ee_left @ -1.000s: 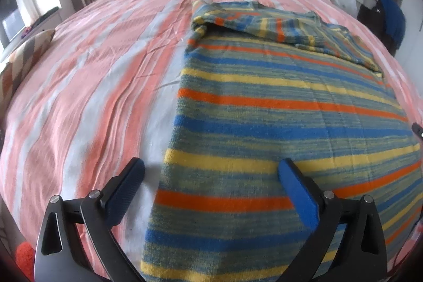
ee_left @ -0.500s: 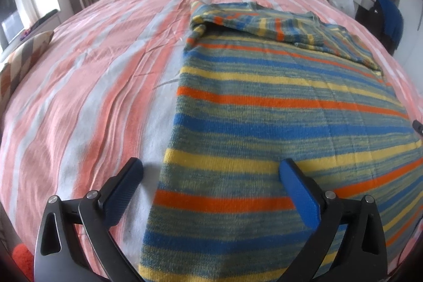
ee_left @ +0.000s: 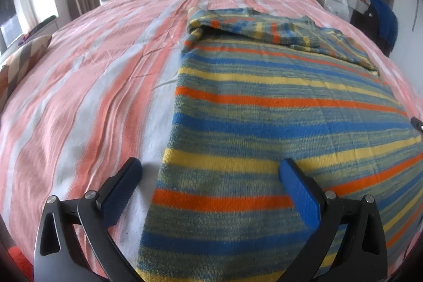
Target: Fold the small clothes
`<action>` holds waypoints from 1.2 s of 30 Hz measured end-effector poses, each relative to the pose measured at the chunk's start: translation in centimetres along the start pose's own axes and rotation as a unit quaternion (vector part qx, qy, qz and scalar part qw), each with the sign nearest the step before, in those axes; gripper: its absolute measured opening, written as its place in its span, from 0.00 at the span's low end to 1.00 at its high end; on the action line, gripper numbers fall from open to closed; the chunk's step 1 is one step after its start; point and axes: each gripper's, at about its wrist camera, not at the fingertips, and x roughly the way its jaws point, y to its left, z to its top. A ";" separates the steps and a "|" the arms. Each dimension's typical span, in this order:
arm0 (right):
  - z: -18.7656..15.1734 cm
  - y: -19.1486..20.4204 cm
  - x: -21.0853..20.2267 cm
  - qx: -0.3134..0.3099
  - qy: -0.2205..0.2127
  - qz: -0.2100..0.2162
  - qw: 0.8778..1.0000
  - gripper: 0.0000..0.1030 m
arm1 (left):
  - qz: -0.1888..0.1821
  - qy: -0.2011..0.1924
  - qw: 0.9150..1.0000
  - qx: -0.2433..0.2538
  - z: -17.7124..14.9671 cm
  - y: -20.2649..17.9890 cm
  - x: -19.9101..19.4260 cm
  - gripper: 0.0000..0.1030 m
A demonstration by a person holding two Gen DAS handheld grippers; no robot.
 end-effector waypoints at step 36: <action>17.3 18.4 15.2 0.090 0.211 0.183 0.956 0.39 | -0.002 -0.032 0.999 0.000 -0.6 0.0 -0.2 1.00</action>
